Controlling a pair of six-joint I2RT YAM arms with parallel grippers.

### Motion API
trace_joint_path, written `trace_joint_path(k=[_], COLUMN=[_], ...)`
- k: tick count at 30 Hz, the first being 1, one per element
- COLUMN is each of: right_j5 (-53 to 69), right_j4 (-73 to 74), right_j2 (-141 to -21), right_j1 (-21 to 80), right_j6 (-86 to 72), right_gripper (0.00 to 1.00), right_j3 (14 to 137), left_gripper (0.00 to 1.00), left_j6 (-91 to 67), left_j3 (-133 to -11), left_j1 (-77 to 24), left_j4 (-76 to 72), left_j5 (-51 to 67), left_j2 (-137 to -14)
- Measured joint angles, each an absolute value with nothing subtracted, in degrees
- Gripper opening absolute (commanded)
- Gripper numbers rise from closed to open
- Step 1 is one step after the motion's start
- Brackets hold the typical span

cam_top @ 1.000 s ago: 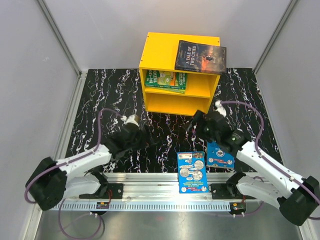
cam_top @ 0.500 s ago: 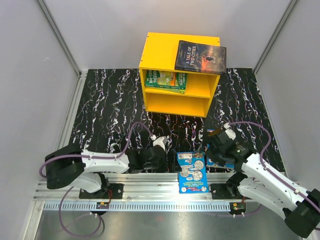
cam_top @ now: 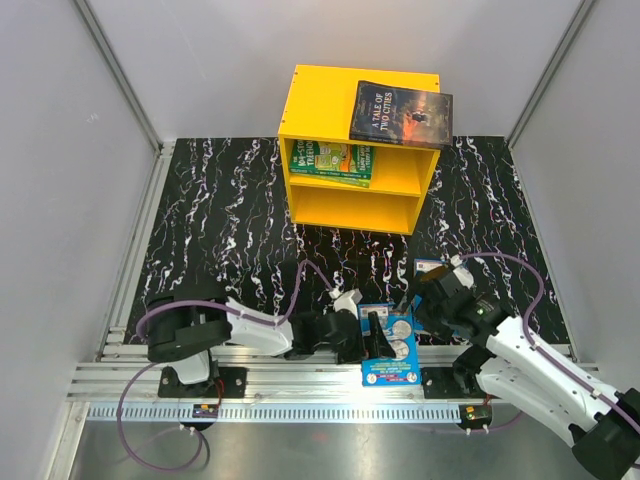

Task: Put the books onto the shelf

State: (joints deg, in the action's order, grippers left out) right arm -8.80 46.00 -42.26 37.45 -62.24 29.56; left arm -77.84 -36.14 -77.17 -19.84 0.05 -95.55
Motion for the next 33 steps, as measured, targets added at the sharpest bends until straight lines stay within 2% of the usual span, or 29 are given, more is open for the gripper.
trace_joint_path(k=[2,5,6,8,9,11,17,21,27,33], right_j5=[-7.92,-7.16,-6.83,-6.39,-6.37,-6.33,-6.24,-6.79,-11.40,-16.12], right_j4=[45.65,45.15,45.12,45.04,45.01,44.66,44.53,46.30,51.66,52.71], right_j2=[-41.78,-41.17,-40.91,-40.45,-40.29,-39.99,-39.88,-37.93,-30.79,-23.99], right_j1=[37.45,37.45,37.45,37.45,37.45,37.45,37.45,37.45,37.45,37.45], right_j6=[-62.63,-63.02,-63.13,-63.35,-63.42,-63.51,-63.51,-63.64,-64.01,-63.88], right_gripper=[1.00,1.00,1.00,1.00,1.00,1.00,0.99,1.00,1.00,1.00], right_j3=[28.27,26.33,25.82,25.15,24.99,24.71,24.60,25.47,35.68,44.47], left_gripper=[0.94,0.77,0.63,0.44,0.17,0.01,0.00,0.00,0.00,0.00], left_j6=[-79.02,-80.27,-80.42,-80.55,-80.66,-81.49,-80.75,-78.83,-68.82,-52.23], left_j3=[-36.80,-36.82,-36.80,-36.45,-36.10,-35.31,-34.22,-32.84,-34.96,-51.33], left_j1=[-77.38,-77.65,-77.78,-78.11,-78.28,-78.28,-78.54,-78.81,-78.96,-78.04], left_j4=[-22.17,-24.14,-24.32,-23.88,-23.94,-25.47,-27.16,-22.59,-2.15,16.43], left_j5=[-0.30,-1.21,-1.58,-2.31,-2.68,-3.42,-4.62,-6.33,-12.29,-19.59], left_j2=[-97.30,-98.48,-98.65,-98.72,-98.72,-97.80,-95.68,-90.17,-71.13,-61.58])
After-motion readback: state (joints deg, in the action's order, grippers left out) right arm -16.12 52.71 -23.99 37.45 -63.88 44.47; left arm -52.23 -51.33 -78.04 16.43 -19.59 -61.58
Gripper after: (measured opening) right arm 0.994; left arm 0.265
